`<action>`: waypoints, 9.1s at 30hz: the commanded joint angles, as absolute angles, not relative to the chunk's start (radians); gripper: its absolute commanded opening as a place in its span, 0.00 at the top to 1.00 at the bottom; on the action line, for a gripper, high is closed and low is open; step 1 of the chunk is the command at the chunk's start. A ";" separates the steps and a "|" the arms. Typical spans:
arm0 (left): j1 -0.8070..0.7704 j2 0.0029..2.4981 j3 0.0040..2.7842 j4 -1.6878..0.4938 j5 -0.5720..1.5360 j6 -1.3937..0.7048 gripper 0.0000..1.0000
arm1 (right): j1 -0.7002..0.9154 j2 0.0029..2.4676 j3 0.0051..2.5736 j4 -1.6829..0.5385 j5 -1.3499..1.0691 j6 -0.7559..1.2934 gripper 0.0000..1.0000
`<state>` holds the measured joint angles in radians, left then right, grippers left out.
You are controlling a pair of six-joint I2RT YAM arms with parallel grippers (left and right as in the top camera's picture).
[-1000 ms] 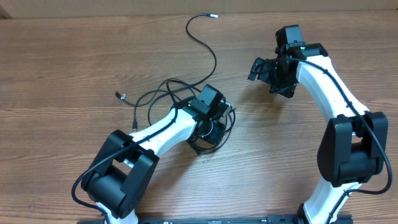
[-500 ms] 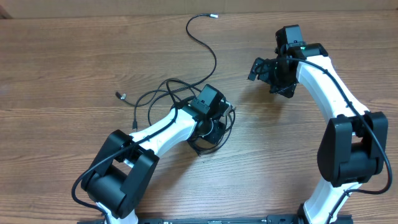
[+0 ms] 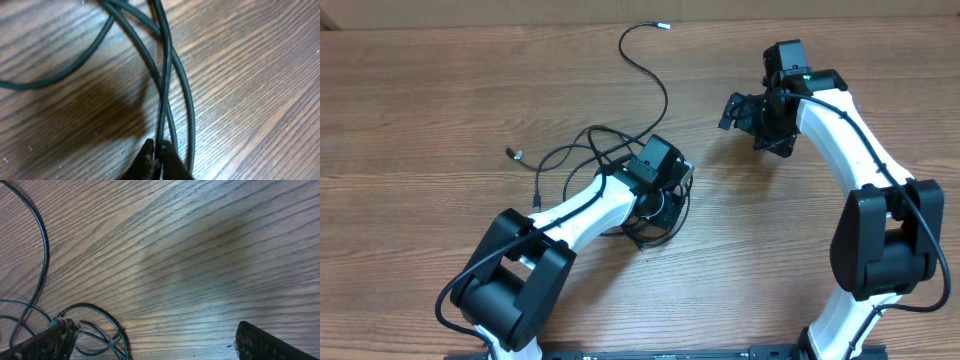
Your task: Untangle cables
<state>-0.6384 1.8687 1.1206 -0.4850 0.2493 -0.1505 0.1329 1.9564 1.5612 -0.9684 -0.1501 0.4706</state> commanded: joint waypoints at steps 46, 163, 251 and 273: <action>-0.616 1.765 1.151 -0.459 0.359 -0.134 0.96 | 0.135 1.953 1.559 -0.966 -0.150 0.471 0.00; -0.498 1.877 1.121 -0.599 0.172 -0.318 0.65 | 0.135 1.953 1.559 -0.966 -0.150 0.471 0.00; -0.497 0.978 1.231 -0.300 -0.273 -0.677 0.96 | 0.135 1.953 1.559 -0.966 -0.150 0.471 0.00; -0.226 1.360 1.233 0.805 1.164 -1.470 0.96 | 0.135 1.953 1.559 -0.966 -0.150 0.471 0.00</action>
